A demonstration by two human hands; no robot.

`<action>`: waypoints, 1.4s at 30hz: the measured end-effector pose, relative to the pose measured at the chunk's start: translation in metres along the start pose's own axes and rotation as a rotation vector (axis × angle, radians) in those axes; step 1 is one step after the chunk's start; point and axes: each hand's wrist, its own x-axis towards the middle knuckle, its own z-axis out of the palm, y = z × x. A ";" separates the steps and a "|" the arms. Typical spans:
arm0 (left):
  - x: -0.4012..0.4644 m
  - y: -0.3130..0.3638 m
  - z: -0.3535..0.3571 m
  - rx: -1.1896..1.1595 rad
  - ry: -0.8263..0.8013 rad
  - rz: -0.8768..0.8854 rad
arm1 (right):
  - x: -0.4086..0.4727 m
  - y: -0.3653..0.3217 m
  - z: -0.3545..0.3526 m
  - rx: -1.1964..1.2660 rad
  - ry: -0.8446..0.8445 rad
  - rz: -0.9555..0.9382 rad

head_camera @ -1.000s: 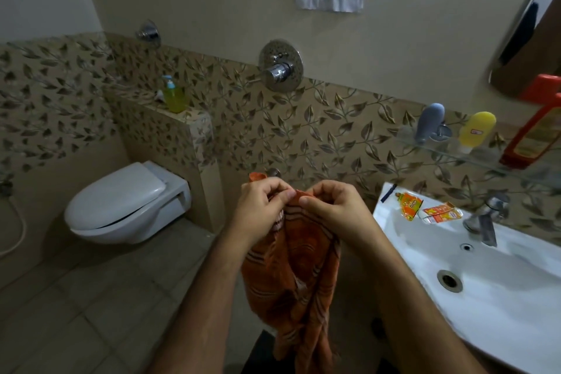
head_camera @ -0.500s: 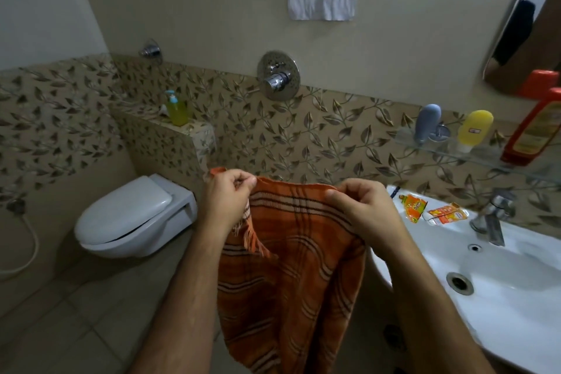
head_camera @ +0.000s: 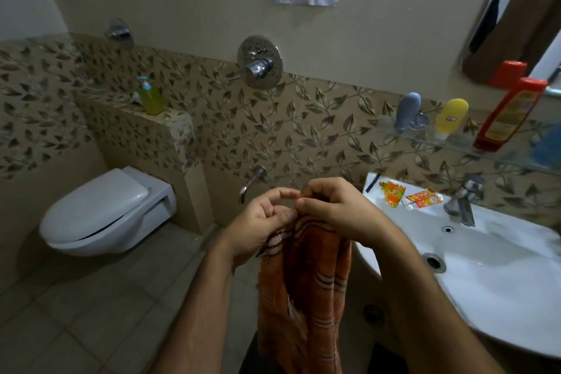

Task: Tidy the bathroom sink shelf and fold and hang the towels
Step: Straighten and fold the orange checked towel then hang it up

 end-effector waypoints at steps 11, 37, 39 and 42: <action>0.026 -0.003 0.044 -0.068 -0.250 -0.115 | -0.029 0.030 -0.044 0.106 -0.059 0.064; 0.003 -0.025 0.094 -0.035 0.184 0.001 | -0.115 0.158 -0.097 0.499 -0.244 0.155; 0.001 -0.028 0.098 0.010 0.229 -0.033 | -0.122 0.160 -0.106 0.603 -0.173 0.133; -0.001 -0.053 0.110 0.166 0.249 -0.173 | -0.119 0.154 -0.111 0.668 -0.068 0.064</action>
